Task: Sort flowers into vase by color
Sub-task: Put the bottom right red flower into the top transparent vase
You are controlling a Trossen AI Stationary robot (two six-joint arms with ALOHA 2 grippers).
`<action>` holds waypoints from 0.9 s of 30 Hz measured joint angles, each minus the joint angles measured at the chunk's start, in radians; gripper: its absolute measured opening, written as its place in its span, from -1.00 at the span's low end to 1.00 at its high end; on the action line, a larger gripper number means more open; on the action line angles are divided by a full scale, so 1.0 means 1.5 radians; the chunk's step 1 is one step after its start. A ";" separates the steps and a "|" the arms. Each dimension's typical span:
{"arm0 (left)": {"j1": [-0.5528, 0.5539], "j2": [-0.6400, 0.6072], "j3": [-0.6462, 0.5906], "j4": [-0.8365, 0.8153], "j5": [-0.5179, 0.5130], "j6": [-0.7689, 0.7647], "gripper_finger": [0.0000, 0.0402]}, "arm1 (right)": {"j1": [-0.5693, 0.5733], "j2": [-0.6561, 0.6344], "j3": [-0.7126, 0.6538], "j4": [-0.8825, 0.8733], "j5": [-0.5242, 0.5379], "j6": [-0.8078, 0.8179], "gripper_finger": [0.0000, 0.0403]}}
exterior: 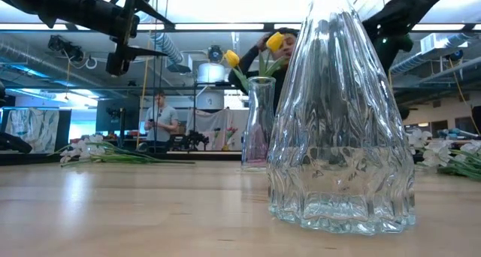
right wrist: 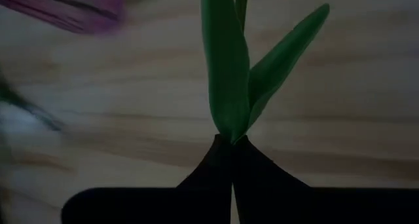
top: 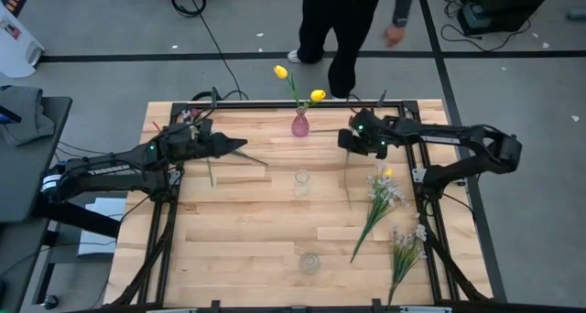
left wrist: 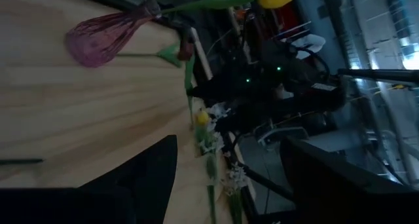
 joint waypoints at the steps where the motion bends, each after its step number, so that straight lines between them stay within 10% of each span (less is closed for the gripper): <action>1: 0.000 0.000 0.000 0.009 0.000 0.000 0.37 | -0.002 -0.014 0.000 0.000 0.004 -0.007 -0.97; 13: 0.000 0.000 0.000 0.088 0.030 0.002 0.37 | -0.025 -0.209 0.000 0.051 0.038 -0.104 -0.97; 27: 0.000 0.000 0.000 0.144 0.045 0.006 0.37 | 0.017 -0.363 0.001 0.385 0.049 -0.283 -0.97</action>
